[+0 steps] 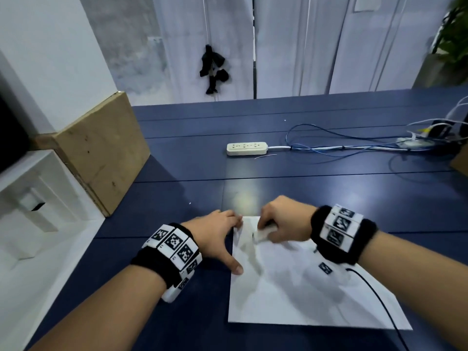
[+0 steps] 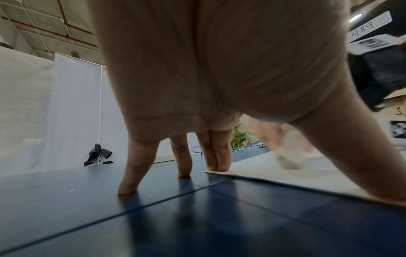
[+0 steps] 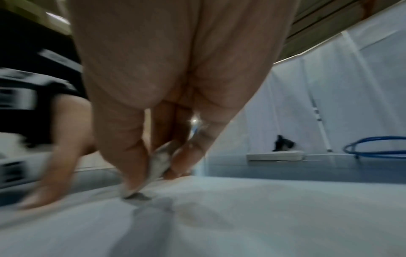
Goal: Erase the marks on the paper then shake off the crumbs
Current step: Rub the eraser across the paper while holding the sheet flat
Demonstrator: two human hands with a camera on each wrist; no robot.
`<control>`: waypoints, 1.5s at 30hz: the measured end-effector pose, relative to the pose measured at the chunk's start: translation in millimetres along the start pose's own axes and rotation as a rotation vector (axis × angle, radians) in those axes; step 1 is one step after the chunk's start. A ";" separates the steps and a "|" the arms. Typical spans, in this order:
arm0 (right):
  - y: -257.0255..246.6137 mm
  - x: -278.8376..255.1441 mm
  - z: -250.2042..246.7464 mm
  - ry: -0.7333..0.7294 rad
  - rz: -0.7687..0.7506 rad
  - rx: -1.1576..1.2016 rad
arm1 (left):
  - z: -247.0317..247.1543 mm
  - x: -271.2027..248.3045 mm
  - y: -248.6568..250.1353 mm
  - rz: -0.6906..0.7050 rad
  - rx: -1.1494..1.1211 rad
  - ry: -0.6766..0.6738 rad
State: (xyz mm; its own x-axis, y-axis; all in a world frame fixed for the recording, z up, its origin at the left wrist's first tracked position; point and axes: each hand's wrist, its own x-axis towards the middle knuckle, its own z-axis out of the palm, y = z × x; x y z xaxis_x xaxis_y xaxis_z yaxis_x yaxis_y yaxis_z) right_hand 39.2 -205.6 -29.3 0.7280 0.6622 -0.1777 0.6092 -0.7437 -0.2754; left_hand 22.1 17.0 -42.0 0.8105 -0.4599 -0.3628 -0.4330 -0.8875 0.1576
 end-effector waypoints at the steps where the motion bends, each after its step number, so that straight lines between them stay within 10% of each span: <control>1: -5.6 -8.7 3.7 -0.055 -0.040 0.023 | 0.0 0.3 -0.2 -0.005 0.000 -0.004; 10: 9.8 17.0 -5.8 0.057 0.114 -0.005 | -3.8 2.1 4.1 -0.013 0.019 -0.016; 16: -12.4 -12.6 5.6 -0.132 -0.049 0.026 | -2.1 3.6 3.7 -0.013 0.014 -0.013; 22: 12.8 20.0 -9.5 0.081 0.140 0.002 | -3.8 2.1 4.0 -0.020 0.003 -0.017; 28: -12.9 -12.5 2.2 -0.156 -0.077 0.005 | -1.5 3.0 3.1 -0.015 -0.011 -0.005; 35: 11.1 17.3 -6.9 0.049 0.106 -0.014 | -2.9 1.1 4.0 -0.017 -0.001 -0.007; 40: -6.8 -16.1 2.7 -0.137 -0.090 0.001 | -1.6 2.6 2.4 -0.028 -0.012 -0.013; 45: 11.6 13.1 -4.9 0.016 0.092 0.016 | -3.2 1.2 4.2 -0.014 0.008 -0.019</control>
State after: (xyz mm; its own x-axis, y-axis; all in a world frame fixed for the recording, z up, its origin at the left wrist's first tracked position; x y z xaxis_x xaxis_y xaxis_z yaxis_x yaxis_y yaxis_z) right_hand 57.4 -206.0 -30.2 0.7860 0.5891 -0.1876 0.5341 -0.7999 -0.2738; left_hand 22.6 12.7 -38.9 0.8090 -0.4464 -0.3824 -0.4246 -0.8937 0.1451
